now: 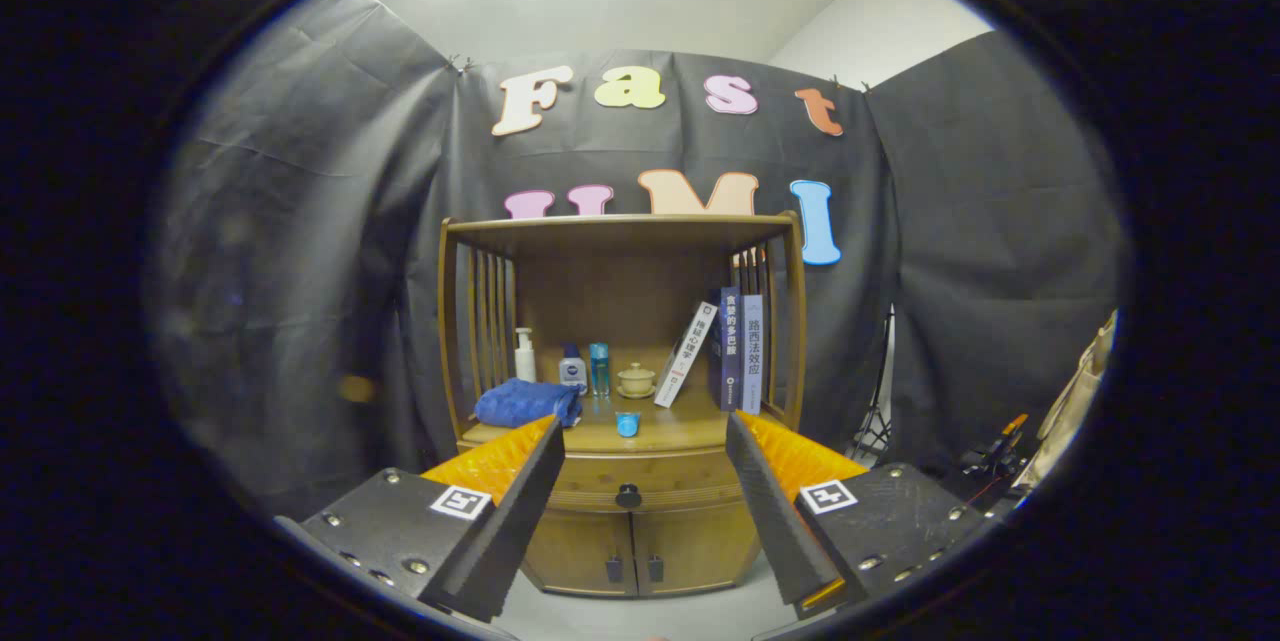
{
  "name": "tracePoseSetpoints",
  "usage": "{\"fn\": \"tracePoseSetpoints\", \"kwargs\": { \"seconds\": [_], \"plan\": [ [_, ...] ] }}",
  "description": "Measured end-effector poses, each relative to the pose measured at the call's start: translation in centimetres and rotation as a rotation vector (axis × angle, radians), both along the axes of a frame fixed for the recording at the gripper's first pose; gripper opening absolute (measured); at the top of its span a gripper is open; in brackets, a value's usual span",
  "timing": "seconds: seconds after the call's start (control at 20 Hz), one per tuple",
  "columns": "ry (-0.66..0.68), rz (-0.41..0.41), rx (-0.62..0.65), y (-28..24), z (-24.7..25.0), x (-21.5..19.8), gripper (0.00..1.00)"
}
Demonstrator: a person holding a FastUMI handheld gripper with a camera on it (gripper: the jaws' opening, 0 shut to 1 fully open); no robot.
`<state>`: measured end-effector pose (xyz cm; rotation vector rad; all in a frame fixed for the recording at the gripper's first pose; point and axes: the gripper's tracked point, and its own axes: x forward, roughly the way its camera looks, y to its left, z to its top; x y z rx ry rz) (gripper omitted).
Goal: Pull open the drawer, take out the items inside it, and place them on the countertop above the cabinet.
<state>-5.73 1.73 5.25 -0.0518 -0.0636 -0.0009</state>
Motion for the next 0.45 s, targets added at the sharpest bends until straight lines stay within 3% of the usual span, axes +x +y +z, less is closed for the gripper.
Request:
{"fn": "tracePoseSetpoints", "kwargs": {
  "seconds": [0.45],
  "plan": [
    [-0.009,0.014,0.001,0.29,0.47,0.27,0.96]
  ]
}}
